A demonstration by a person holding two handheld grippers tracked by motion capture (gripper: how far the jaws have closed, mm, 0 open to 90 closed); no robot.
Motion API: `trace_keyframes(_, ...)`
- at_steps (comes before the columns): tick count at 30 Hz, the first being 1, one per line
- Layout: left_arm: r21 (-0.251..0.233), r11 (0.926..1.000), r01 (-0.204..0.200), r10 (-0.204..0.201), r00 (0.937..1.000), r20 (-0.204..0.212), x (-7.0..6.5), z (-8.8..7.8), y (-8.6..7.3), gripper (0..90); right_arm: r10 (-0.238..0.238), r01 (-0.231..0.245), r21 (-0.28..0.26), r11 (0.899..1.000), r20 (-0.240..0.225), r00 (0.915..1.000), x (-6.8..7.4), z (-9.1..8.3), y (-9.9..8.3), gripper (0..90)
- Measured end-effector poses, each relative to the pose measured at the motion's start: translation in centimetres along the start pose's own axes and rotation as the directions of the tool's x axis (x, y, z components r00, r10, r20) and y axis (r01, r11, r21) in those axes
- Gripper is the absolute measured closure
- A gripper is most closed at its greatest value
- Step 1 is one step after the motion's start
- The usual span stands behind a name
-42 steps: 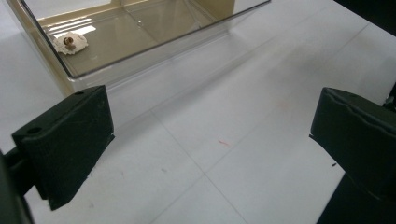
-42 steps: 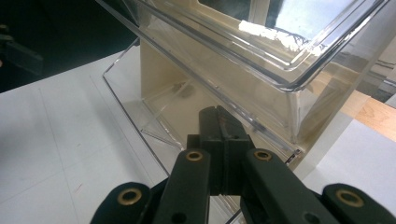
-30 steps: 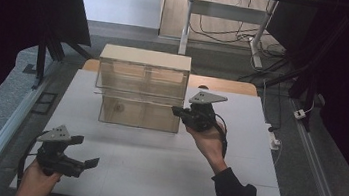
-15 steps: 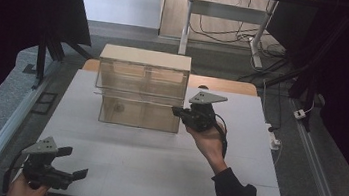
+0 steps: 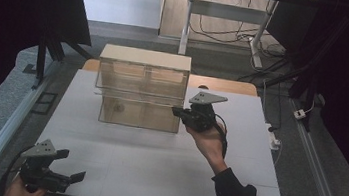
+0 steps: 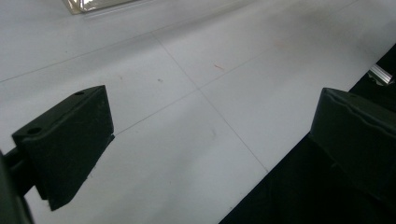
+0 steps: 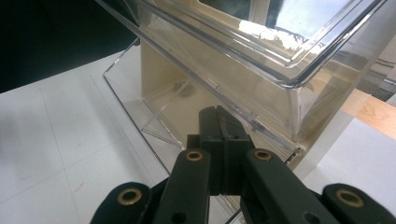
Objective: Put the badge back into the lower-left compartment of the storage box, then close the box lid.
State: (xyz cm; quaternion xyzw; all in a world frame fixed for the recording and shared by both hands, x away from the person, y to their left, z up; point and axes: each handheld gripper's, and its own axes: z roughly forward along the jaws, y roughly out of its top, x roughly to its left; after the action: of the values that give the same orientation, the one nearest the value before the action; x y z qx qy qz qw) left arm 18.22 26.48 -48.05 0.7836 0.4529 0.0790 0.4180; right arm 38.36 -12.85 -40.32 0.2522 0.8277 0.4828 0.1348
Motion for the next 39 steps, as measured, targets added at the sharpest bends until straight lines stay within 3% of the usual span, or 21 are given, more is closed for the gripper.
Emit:
trace_keyframes(13,0.021,0.9997,0.012,-0.012,0.9999,-0.01,0.1,0.2,0.1,0.0,0.005,-0.005,0.011,1.0,-0.023,0.9997,0.3,0.1,-0.2,89.8)
trace_keyframes(21,0.033,0.9987,0.04,-0.039,0.9992,-0.01,0.2,0.3,0.1,0.0,0.004,-0.003,0.02,1.0,-0.03,0.9996,0.5,0.1,-0.4,89.8)
trace_keyframes(39,0.051,0.9974,0.052,-0.05,0.9984,-0.025,0.3,0.5,0.2,0.5,0.007,-0.003,0.061,0.998,-0.055,0.9985,1.1,0.5,-1.7,89.8)
